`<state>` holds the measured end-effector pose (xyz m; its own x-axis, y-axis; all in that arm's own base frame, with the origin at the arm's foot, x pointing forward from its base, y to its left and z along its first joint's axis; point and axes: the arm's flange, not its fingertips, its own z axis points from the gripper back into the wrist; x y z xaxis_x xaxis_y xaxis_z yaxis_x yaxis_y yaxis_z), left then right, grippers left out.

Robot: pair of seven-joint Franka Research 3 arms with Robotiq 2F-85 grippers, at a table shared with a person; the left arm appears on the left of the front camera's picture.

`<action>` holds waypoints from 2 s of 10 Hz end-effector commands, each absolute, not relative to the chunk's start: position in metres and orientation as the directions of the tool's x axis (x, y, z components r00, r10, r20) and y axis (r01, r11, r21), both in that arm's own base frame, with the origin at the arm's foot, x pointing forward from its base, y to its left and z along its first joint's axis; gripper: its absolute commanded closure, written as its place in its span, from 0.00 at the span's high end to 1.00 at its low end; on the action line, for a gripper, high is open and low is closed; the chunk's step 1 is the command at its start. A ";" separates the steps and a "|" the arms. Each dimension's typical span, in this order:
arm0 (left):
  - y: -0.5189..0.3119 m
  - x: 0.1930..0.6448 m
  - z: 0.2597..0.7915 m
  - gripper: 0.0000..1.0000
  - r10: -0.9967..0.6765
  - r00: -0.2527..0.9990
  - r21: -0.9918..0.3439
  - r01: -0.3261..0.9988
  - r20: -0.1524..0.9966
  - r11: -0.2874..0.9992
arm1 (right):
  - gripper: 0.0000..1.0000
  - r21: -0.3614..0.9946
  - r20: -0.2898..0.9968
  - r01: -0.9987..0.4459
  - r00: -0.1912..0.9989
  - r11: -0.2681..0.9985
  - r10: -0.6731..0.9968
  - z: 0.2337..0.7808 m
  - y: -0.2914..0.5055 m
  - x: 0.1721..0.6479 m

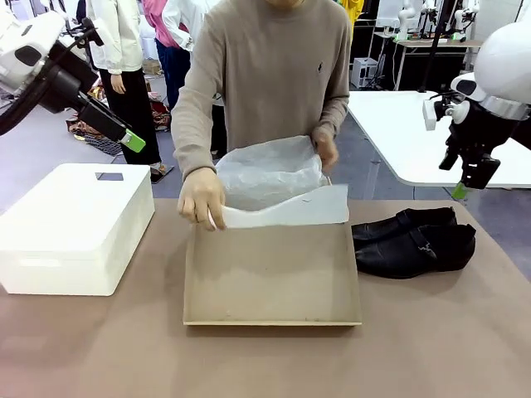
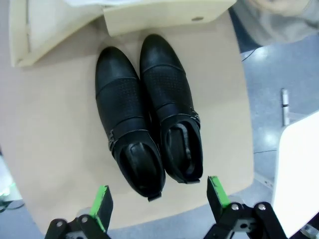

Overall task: Pack the shoes into the box.
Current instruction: Place one shoe of the Shoes into the Shoes Box.

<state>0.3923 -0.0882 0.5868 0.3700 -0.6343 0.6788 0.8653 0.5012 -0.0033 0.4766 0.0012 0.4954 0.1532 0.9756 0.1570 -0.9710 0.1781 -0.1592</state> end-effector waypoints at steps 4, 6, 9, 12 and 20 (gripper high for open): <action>-0.088 0.393 0.586 1.00 -0.615 0.373 -0.011 0.860 0.694 0.509 | 1.00 -0.181 0.152 -0.969 0.142 0.168 0.978 0.499 0.002 0.472; -0.088 0.393 0.586 1.00 -0.615 0.373 -0.011 0.860 0.694 0.509 | 1.00 -0.180 0.136 -0.965 0.168 0.191 0.976 0.499 0.006 0.485; -0.088 0.393 0.586 1.00 -0.615 0.373 -0.011 0.860 0.694 0.509 | 1.00 -0.183 0.119 -0.968 0.153 0.173 0.981 0.492 0.001 0.512; -0.088 0.393 0.586 1.00 -0.615 0.373 -0.011 0.860 0.694 0.509 | 1.00 -0.183 0.089 -0.975 0.113 0.127 0.990 0.473 -0.011 0.543; -0.088 0.393 0.586 1.00 -0.615 0.373 -0.011 0.860 0.694 0.509 | 1.00 -0.137 0.126 -0.987 0.071 0.089 0.989 0.406 -0.022 0.587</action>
